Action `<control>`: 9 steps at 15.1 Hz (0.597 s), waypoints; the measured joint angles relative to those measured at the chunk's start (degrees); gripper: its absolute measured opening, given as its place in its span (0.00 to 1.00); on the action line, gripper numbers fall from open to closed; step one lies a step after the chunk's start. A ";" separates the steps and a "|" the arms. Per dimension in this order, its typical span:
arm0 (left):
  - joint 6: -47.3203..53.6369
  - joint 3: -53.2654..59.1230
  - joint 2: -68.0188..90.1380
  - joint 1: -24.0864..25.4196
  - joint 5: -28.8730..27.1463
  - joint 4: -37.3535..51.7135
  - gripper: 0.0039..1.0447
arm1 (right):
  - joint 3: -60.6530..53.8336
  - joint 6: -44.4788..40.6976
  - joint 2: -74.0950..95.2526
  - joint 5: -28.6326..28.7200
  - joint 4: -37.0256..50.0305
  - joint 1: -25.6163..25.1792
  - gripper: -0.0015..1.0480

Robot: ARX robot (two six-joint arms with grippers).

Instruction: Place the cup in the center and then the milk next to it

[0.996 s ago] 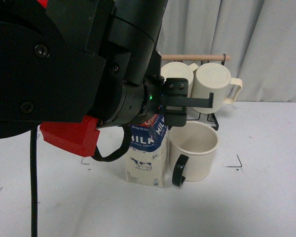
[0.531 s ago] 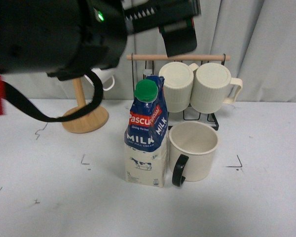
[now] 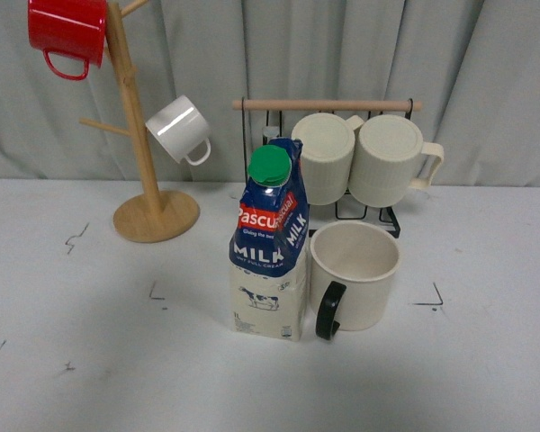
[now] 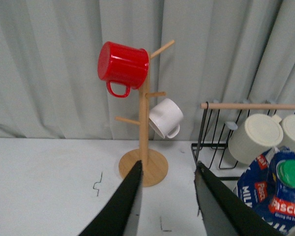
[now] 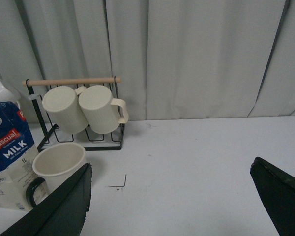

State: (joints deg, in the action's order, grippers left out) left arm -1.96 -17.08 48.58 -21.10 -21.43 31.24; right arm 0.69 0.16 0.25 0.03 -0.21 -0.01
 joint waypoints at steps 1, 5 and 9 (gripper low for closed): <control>0.77 2.49 -2.56 2.21 2.64 -0.42 0.23 | 0.00 0.00 0.00 -0.02 0.00 0.00 0.94; 1.05 8.81 -11.47 9.49 9.46 -2.86 0.01 | 0.00 0.02 0.00 -0.02 0.00 0.00 0.94; 1.05 12.50 -19.17 14.16 14.27 -6.84 0.01 | 0.00 0.02 0.00 -0.02 0.00 0.00 0.94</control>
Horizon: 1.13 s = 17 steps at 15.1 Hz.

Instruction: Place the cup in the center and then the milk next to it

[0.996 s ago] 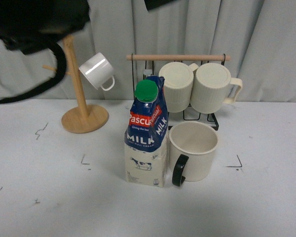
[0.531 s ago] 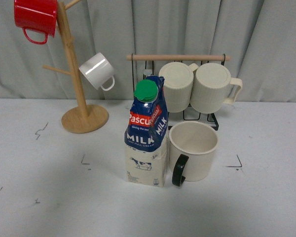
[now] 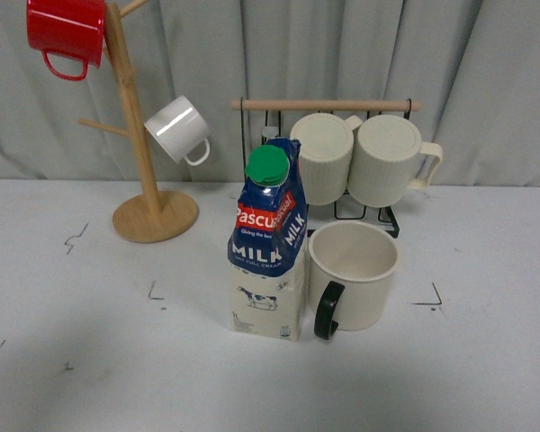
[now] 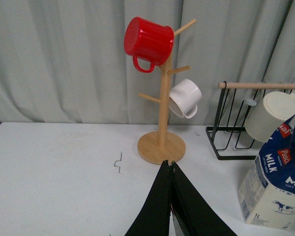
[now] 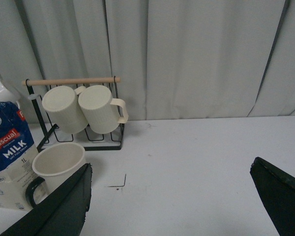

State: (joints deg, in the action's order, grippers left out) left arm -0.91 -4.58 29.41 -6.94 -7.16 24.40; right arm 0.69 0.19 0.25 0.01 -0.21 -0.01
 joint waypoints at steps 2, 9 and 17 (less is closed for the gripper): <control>0.07 1.18 -3.63 4.39 5.38 -2.47 0.01 | 0.00 -0.02 0.00 0.00 0.00 0.00 0.94; 0.07 3.96 -13.51 6.84 7.15 -8.17 0.01 | 0.00 -0.02 0.00 0.00 0.00 0.00 0.94; 0.07 3.61 -28.94 6.82 7.13 -23.56 0.01 | 0.00 -0.02 0.00 0.00 0.00 0.00 0.94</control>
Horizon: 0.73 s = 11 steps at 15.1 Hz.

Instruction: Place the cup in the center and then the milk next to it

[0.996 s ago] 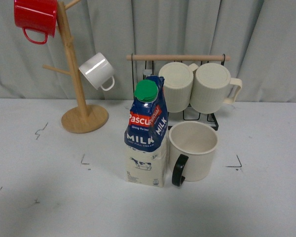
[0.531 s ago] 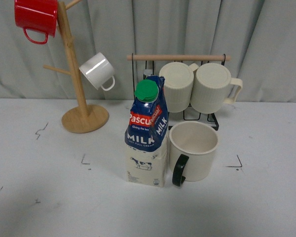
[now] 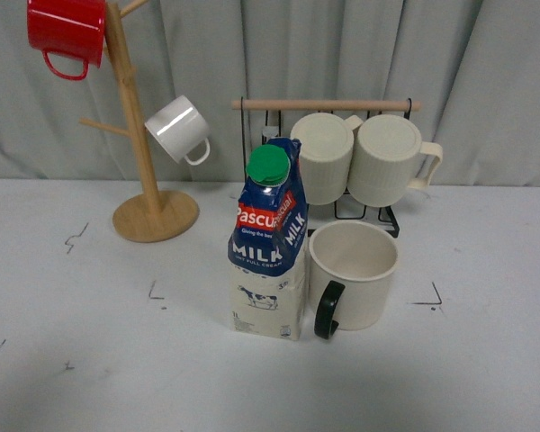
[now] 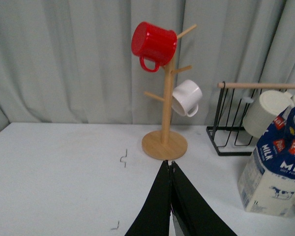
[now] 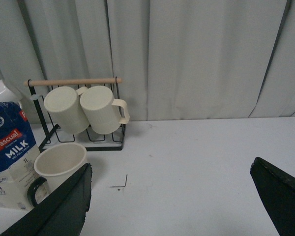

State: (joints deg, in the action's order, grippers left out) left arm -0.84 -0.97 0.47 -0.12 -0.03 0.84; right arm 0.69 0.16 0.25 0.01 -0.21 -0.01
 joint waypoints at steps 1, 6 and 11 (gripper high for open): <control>0.02 0.33 0.00 0.02 0.02 -1.46 0.01 | 0.00 0.00 0.00 0.02 0.04 0.00 0.94; 0.00 0.33 0.00 0.02 0.02 -1.05 0.07 | 0.00 0.00 0.00 0.00 0.02 0.00 0.94; 0.00 0.33 0.00 0.02 0.02 -1.05 0.57 | 0.00 0.00 0.00 0.00 0.02 0.00 0.94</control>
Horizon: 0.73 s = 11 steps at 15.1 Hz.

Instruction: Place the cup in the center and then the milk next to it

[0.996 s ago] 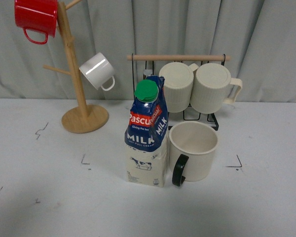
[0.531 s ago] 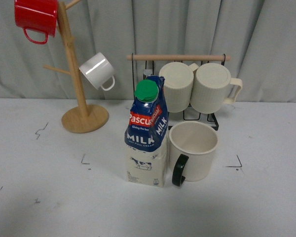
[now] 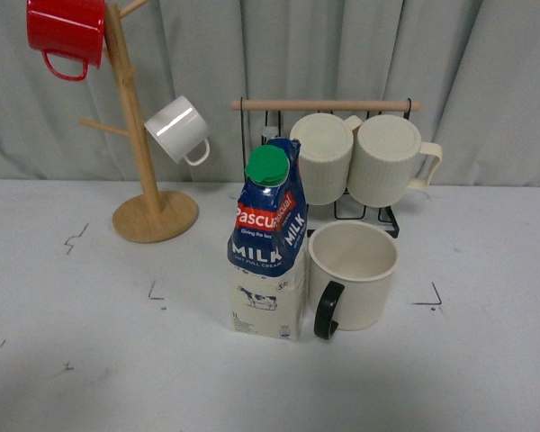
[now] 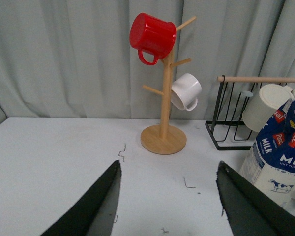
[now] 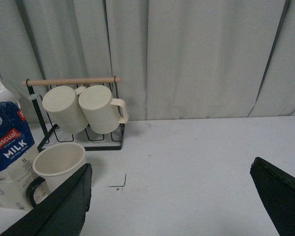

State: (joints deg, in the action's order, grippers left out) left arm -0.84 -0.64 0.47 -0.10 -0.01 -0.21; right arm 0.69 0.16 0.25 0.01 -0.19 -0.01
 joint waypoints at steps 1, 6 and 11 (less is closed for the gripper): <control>0.00 0.00 0.00 0.00 0.00 0.00 0.61 | 0.00 0.00 0.00 0.00 -0.02 0.00 0.94; 0.00 0.00 0.00 0.00 0.00 0.00 0.81 | 0.00 0.00 0.00 0.00 0.00 0.00 0.94; 0.04 0.00 0.00 0.00 0.00 0.00 0.94 | 0.00 0.00 0.00 0.02 0.00 0.00 0.94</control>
State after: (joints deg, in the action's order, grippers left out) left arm -0.80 -0.64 0.47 -0.10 -0.01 -0.21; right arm 0.69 0.16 0.25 0.03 -0.19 -0.01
